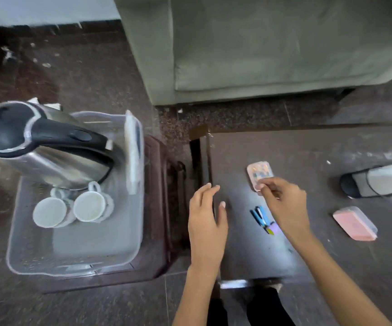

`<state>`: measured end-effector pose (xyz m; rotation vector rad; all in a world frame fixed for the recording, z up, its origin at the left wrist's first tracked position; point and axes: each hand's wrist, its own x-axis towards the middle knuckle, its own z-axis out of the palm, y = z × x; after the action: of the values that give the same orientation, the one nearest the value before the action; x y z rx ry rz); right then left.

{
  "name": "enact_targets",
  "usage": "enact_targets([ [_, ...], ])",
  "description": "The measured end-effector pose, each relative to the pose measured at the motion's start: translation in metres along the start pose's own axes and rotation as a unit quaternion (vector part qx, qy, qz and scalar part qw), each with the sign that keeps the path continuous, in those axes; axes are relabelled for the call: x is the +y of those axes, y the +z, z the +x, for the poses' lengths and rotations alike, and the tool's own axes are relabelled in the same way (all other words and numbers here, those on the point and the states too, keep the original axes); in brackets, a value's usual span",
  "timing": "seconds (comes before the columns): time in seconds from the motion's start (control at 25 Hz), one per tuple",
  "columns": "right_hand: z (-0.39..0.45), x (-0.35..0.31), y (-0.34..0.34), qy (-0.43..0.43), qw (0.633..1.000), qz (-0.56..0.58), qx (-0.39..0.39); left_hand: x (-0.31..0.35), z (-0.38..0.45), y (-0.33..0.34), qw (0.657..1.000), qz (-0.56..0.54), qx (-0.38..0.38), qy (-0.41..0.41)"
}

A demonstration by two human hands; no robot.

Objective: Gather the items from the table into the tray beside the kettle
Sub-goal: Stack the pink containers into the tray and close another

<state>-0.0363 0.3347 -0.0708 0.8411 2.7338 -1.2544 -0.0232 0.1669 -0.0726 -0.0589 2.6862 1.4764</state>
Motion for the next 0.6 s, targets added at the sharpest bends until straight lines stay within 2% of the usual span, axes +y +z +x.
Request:
enact_targets([
  [0.16,-0.008,0.089,-0.041,0.077,0.997,-0.029,0.009,0.001,-0.027,0.058,0.995,-0.005,-0.091,-0.037],
  [0.28,-0.013,0.13,-0.057,0.094,0.995,-0.042,0.001,0.007,-0.043,0.088,0.99,-0.005,-0.124,-0.064],
  [0.48,0.019,0.141,-0.041,0.1,0.994,-0.046,-0.017,0.019,-0.047,0.122,0.986,-0.017,-0.128,-0.102],
  [0.6,0.061,0.125,-0.005,0.093,0.987,-0.114,-0.067,0.023,-0.04,0.135,0.984,-0.028,-0.118,-0.128],
])
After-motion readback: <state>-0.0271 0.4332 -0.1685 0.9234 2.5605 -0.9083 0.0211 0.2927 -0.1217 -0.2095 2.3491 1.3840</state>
